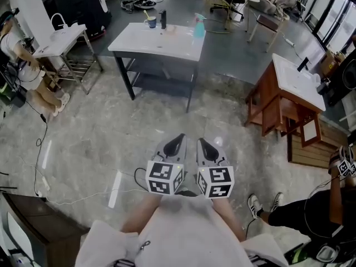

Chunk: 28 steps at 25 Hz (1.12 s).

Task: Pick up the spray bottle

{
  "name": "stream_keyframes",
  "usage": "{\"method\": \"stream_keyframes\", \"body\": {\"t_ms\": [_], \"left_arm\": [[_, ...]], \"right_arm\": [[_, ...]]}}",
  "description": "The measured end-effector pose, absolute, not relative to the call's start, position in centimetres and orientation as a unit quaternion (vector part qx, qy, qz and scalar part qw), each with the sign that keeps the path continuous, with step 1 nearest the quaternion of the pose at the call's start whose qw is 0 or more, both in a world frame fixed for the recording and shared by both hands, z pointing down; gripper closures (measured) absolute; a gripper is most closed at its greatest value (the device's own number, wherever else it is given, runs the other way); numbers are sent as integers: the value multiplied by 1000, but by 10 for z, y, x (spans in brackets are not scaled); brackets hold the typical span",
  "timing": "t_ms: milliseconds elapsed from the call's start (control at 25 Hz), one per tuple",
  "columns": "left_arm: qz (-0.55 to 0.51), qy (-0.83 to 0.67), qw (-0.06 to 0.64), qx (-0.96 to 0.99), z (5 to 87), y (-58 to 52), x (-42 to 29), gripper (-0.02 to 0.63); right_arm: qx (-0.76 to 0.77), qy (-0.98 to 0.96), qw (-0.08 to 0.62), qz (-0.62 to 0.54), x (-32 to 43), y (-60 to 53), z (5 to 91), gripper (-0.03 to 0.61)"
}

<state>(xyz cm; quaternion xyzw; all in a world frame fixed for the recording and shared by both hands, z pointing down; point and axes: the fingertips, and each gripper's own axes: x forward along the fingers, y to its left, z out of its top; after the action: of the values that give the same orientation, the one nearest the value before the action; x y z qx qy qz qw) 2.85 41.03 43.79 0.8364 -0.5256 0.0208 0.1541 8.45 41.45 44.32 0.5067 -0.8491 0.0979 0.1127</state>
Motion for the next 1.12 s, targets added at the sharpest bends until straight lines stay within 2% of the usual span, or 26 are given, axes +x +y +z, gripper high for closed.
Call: {"method": "stream_keyframes", "body": {"t_ms": [760, 1120], "left_arm": [[36, -502, 169, 848, 454, 389, 44, 588], [42, -493, 163, 854, 456, 357, 46, 588]], "right_arm": [[504, -849, 134, 86, 89, 401, 455, 551], [511, -846, 124, 91, 91, 368, 455, 551]]}}
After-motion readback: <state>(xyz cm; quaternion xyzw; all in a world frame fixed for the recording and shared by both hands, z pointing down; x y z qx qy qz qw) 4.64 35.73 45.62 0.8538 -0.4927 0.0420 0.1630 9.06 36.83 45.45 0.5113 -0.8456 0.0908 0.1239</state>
